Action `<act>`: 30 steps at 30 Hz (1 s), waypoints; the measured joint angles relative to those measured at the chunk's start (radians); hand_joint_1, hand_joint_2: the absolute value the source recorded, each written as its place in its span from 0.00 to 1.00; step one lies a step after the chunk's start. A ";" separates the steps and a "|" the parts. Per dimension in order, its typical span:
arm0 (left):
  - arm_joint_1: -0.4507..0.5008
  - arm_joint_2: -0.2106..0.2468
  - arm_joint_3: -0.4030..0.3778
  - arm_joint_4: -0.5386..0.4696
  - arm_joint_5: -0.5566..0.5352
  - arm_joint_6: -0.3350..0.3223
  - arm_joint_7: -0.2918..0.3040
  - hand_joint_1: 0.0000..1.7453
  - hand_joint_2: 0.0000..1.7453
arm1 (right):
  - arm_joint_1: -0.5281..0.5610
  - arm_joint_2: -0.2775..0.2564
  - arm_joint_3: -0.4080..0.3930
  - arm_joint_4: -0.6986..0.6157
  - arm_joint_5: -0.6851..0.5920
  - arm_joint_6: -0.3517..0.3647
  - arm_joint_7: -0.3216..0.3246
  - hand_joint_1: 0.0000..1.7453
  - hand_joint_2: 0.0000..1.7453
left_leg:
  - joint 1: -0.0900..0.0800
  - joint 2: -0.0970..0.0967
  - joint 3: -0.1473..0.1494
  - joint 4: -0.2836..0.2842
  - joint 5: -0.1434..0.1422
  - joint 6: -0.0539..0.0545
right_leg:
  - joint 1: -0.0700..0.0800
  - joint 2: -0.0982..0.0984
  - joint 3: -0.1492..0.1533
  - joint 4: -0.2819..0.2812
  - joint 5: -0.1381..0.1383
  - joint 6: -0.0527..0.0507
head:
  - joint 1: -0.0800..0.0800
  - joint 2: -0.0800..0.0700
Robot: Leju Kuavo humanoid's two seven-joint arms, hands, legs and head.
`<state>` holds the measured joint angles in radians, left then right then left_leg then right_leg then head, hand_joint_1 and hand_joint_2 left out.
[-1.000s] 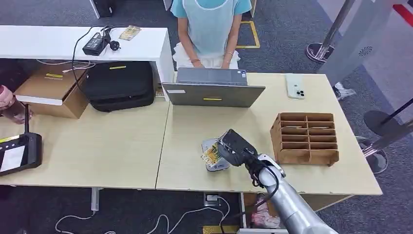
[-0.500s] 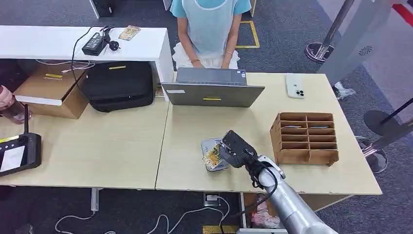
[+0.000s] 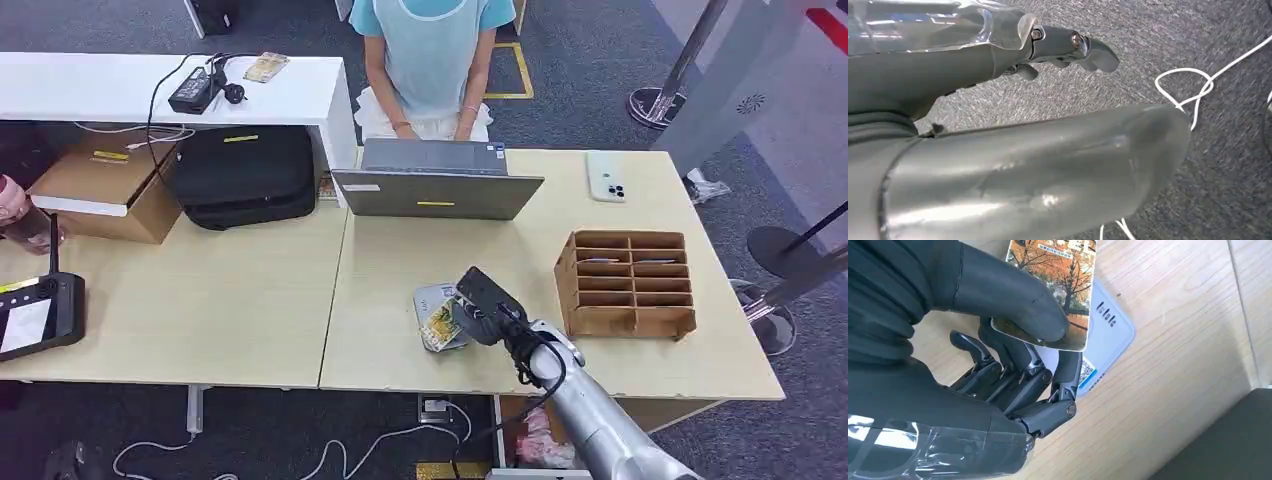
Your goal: Pass the card to the sensor for recognition and then transmit it.
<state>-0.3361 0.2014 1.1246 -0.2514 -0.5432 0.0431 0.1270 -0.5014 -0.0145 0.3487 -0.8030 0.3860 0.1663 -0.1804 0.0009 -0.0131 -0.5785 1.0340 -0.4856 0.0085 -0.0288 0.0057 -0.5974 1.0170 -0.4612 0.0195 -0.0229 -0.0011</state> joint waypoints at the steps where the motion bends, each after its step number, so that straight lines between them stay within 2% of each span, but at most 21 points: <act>1: -0.003 -0.002 -0.002 0.000 0.000 0.000 0.000 0.00 0.00 | -0.002 0.000 0.000 0.005 0.000 -0.001 0.000 1.00 1.00 | 0.000 0.000 0.000 0.000 0.000 0.000 | 0.000 0.000 0.000 0.000 0.000 0.000 | 0.000 0.000; 30: -0.018 -0.008 -0.022 0.000 -0.003 -0.007 0.006 0.00 0.00 | -0.057 0.006 -0.001 0.122 -0.006 -0.004 -0.023 1.00 1.00 | 0.000 0.001 0.000 0.000 0.000 0.000 | 0.000 0.000 0.000 0.000 0.000 0.000 | 0.000 0.000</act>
<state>-0.3539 0.1934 1.1021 -0.2514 -0.5466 0.0359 0.1331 -0.5587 -0.0088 0.3475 -0.6809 0.3800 0.1621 -0.2033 0.0009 -0.0126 -0.5785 1.0340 -0.4856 0.0085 -0.0288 0.0062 -0.5975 1.0170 -0.4612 0.0195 -0.0229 -0.0011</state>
